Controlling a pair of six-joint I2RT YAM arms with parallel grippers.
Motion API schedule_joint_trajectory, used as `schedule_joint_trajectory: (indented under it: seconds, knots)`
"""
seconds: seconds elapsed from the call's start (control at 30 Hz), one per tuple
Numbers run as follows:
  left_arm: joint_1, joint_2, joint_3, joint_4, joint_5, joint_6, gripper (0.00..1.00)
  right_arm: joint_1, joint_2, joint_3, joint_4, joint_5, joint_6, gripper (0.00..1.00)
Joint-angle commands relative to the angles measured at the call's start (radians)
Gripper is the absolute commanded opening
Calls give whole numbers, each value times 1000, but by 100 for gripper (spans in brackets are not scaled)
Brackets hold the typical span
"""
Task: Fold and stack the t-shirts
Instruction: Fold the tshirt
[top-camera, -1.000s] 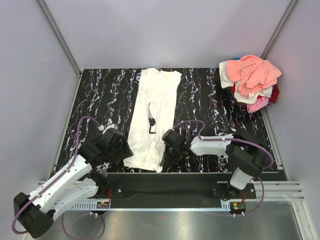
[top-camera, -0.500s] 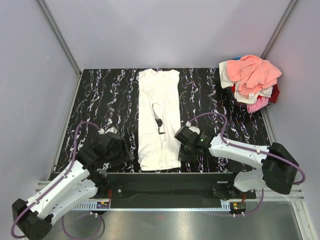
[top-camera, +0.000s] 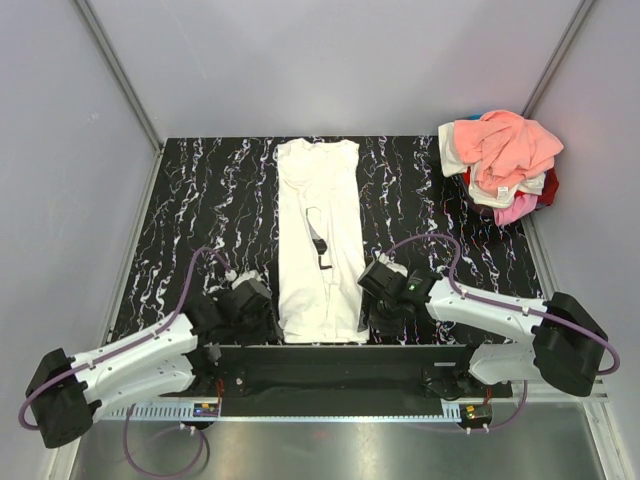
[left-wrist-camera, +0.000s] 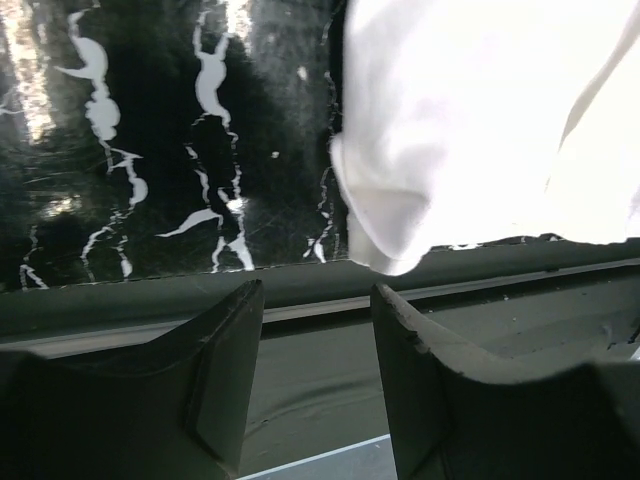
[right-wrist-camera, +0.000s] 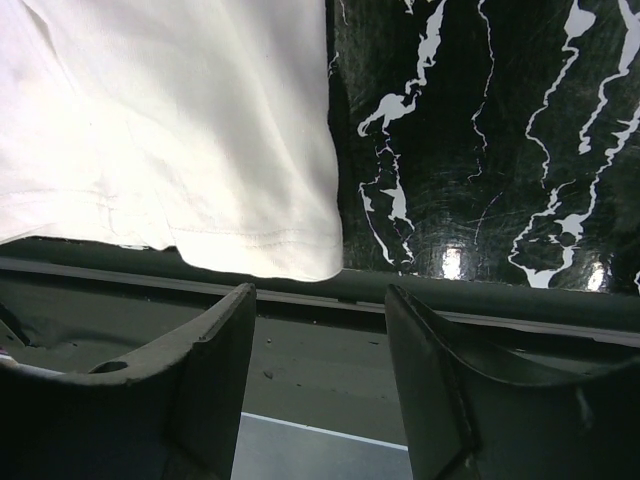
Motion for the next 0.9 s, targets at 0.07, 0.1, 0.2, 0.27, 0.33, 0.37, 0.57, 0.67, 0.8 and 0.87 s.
schedule_joint_trajectory:
  seconds: [0.07, 0.1, 0.2, 0.27, 0.33, 0.37, 0.57, 0.67, 0.8, 0.87]
  knots:
    - [-39, -11, 9, 118, -70, -41, 51, -3, -6, -24, 53, -25, -2, 61]
    - [-43, -12, 14, 122, -80, -40, 51, -3, -5, -25, 57, -25, -2, 61]
    - [-51, 14, 28, 118, -97, -34, 52, -2, 3, -27, 65, -26, -5, 61]
    - [-65, 50, 39, 109, -111, -31, 52, -3, 0, -30, 68, -26, -6, 60]
    - [-77, 77, 45, 112, -130, -26, 52, -2, -2, -35, 74, -30, -6, 60]
    - [-80, 85, 46, 125, -133, -23, 52, -3, -5, -36, 77, -28, -5, 60]
    - [-97, 116, 46, 168, -151, -21, 56, -2, -19, -47, 88, -28, -3, 59]
    - [-103, 117, 46, 165, -169, -23, 56, -2, -20, -50, 93, -28, -2, 59]
    - [-118, 47, 52, 135, -203, -41, 55, 0, -5, -44, 93, -28, -5, 60]
    - [-118, 27, 62, 103, -228, -49, 55, -2, 10, -39, 94, -28, -8, 60]
